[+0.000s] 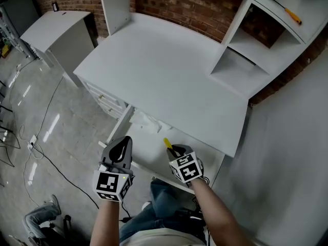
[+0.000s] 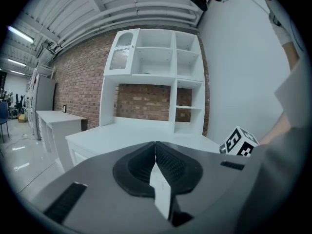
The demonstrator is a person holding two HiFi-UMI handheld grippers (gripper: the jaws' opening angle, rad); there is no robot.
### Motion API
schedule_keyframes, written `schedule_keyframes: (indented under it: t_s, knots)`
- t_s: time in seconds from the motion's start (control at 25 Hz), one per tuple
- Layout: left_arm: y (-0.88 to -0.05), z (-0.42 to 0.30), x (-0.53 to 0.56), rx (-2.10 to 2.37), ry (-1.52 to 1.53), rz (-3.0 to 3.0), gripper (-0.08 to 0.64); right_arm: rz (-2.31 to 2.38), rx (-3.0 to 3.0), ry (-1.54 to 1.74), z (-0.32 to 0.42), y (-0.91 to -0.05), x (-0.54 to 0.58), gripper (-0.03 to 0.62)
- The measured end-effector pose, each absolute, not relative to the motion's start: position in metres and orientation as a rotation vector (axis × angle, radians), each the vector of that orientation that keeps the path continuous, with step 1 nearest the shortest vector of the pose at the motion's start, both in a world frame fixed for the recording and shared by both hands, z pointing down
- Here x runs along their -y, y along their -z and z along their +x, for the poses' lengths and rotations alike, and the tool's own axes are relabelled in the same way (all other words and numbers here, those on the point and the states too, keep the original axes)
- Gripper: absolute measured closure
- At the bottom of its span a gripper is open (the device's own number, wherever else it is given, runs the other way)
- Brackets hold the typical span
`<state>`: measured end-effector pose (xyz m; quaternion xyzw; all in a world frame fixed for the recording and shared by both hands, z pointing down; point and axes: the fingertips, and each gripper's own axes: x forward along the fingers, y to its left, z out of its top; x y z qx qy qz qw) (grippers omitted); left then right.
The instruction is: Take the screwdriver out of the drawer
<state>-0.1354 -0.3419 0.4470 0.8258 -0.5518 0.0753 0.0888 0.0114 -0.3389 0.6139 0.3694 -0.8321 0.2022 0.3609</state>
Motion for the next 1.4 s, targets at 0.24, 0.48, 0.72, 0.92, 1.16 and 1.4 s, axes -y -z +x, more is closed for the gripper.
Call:
schedule_keyframes:
  t_s: [0.24, 0.48, 0.72, 0.92, 1.16, 1.4]
  knots:
    - [-0.428, -0.127, 0.339, 1.618, -0.178, 2.505, 0.548, 1.076, 2.205, -0.463, 0.027, -0.561, 0.341, 0.518]
    - [-0.421, -0.110, 0.349, 1.589, -0.169, 2.541, 0.547, 1.223, 2.225, -0.474, 0.057, -0.533, 0.358, 0.518]
    - [-0.420, -0.091, 0.369, 1.570, -0.193, 2.559, 0.547, 1.410, 2.209, -0.658, 0.100, -0.532, 0.398, 0.518]
    - [-0.427, -0.084, 0.390, 1.577, -0.228, 2.542, 0.547, 1.536, 2.158, -0.860, 0.136, -0.544, 0.440, 0.518]
    - [-0.436, -0.078, 0.413, 1.592, -0.265, 2.503, 0.546, 1.564, 2.014, -0.955, 0.165, -0.578, 0.475, 0.517]
    - [-0.441, -0.076, 0.421, 1.597, -0.290, 2.490, 0.546, 1.556, 1.950, -0.946, 0.172, -0.596, 0.489, 0.511]
